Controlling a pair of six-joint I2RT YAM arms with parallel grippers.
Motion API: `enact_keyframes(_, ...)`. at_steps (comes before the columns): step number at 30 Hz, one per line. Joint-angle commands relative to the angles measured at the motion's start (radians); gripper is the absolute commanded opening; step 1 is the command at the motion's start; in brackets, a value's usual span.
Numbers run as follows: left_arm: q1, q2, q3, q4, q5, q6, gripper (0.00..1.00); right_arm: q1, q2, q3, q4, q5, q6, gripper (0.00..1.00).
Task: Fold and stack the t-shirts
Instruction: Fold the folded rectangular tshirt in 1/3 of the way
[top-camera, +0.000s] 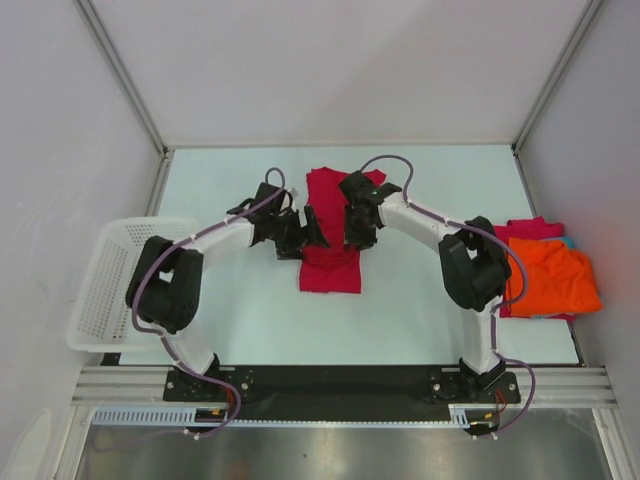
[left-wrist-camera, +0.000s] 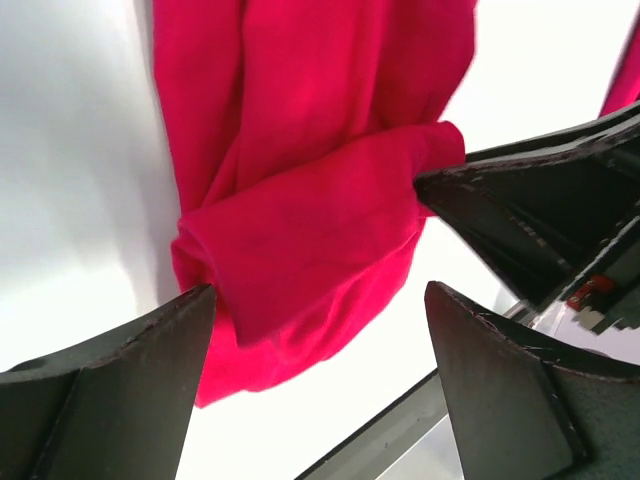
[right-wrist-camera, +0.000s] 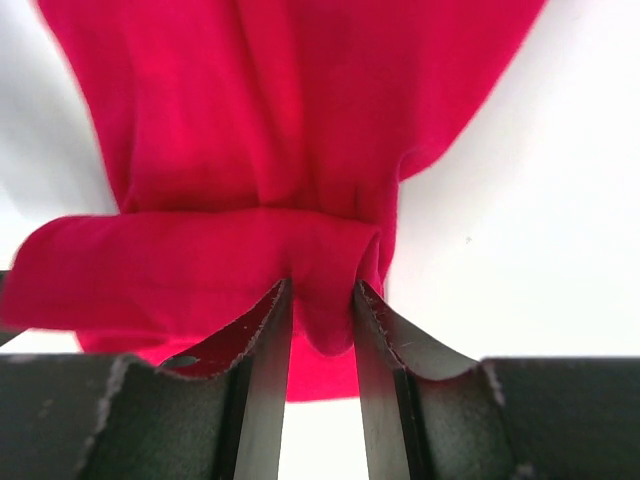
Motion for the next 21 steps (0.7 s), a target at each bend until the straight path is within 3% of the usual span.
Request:
enact_keyframes(1,0.014,-0.123,-0.032,-0.012,-0.043,0.026,0.91,0.017,-0.131,-0.003,0.022,0.091,-0.013,0.35)
enact_keyframes(7,0.023,-0.253,-0.112,-0.041,-0.107,0.029,0.91,0.075,-0.223,-0.004,-0.009,0.181,-0.004,0.35)
enact_keyframes(12,0.024,-0.342,-0.193,-0.044,-0.129,0.017,0.91,0.132,-0.260,-0.041,-0.013,0.157,0.033,0.36)
enact_keyframes(21,0.026,-0.496,-0.319,-0.055,-0.154,-0.005,0.90,0.227,-0.191,-0.122,0.054,0.103,0.082,0.35)
